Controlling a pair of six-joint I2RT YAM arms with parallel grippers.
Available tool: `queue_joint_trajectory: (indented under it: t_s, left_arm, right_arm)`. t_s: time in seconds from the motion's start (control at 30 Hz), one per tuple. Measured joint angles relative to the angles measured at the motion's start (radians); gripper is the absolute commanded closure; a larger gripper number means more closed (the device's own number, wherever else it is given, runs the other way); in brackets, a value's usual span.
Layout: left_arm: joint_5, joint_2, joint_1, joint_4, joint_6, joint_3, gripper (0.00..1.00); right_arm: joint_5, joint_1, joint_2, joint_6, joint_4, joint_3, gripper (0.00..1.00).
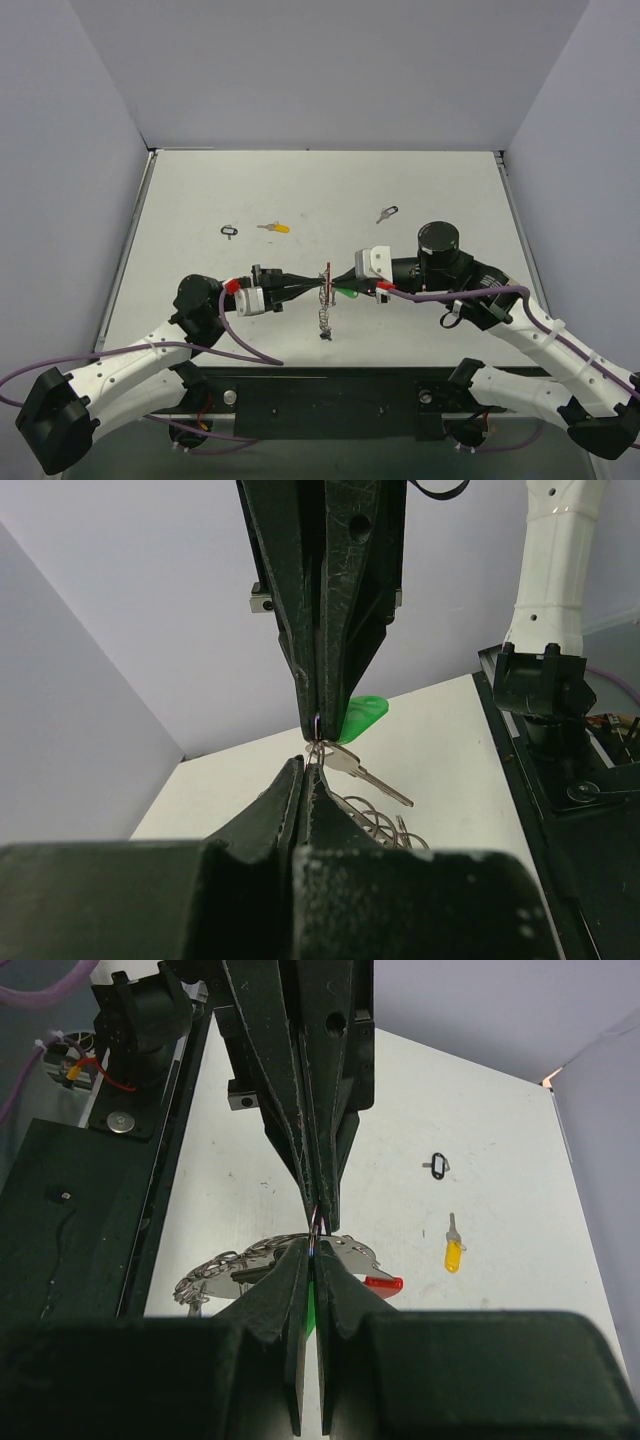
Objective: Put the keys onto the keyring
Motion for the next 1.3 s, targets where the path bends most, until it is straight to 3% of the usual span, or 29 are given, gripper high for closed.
queue_joint_trajectory:
  t_s: [1.3]
  left_arm:
    - [-0.011, 0.0, 0.0, -0.113, 0.051, 0.017, 1.0]
  right_arm:
    - [0.053, 0.007, 0.032, 0.053, -0.028, 0.003, 1.0]
